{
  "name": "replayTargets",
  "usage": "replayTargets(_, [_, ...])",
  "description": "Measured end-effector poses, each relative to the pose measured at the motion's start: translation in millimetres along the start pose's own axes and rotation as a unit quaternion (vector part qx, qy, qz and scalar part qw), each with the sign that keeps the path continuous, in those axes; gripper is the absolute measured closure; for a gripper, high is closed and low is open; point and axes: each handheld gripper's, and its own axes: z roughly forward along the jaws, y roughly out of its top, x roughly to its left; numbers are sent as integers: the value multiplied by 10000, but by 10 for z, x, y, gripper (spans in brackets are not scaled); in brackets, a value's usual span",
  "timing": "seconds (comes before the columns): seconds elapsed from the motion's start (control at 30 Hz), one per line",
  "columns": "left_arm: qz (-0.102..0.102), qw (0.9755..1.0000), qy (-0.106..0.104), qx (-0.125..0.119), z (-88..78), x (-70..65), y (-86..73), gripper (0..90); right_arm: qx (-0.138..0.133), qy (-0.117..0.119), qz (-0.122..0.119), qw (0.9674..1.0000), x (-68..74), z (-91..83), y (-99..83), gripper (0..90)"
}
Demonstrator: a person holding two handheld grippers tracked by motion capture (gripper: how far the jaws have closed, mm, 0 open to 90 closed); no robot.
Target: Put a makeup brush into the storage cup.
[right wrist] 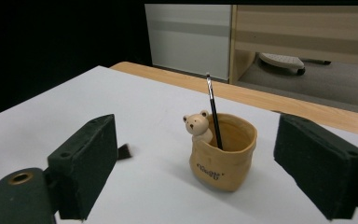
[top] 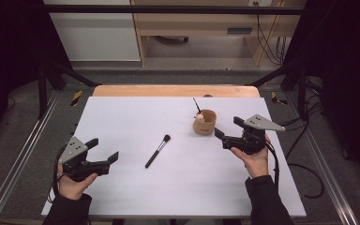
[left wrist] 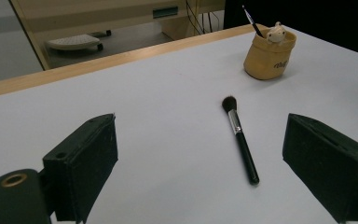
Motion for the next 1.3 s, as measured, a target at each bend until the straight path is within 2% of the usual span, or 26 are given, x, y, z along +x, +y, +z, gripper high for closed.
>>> replayTargets(0.13, [-22, 10000, 2, -13, 9, -7, -2, 94, 37, -14, -56, 10000, -20, -95, -49, 98])
replayTargets(0.43, [-10, 10000, 7, -10, 14, -18, -6, 94, 70, -23, 30, 10000, -62, -264, -176, 69])
replayTargets(1.0, [-12, 10000, -8, -32, 11, -11, -8, 94, 149, -133, 26, 9998, -118, -441, -420, 49])
replayTargets(1.3, [-37, 10000, -5, -68, 1, -4, -11, 94, 165, -121, 107, 9997, -137, -530, -539, 47])
